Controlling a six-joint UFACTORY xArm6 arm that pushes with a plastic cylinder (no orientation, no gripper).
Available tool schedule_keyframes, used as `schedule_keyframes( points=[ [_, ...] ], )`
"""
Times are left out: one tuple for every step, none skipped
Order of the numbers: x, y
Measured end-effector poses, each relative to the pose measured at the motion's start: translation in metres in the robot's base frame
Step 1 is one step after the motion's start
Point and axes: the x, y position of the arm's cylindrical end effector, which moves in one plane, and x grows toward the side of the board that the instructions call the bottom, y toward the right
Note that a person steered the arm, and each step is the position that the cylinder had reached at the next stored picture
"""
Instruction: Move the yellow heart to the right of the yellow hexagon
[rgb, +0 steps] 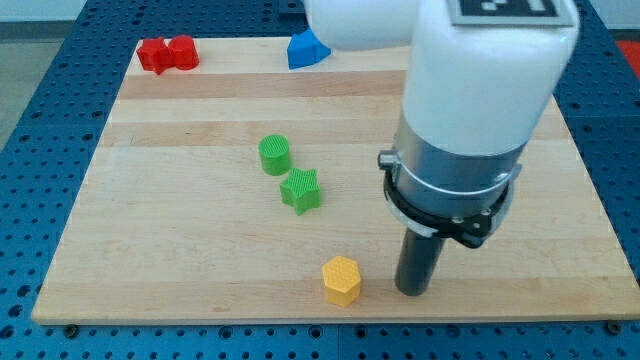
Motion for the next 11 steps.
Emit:
schedule_keyframes(
  points=[
    [0.000, -0.027],
    [0.000, -0.057],
    [0.000, -0.069],
    [-0.035, -0.053],
    [-0.096, -0.019],
    [-0.148, -0.001],
    [-0.194, 0.020],
    [-0.201, 0.093],
    [-0.182, 0.113],
    [-0.143, 0.093],
    [-0.101, 0.046]
  ],
)
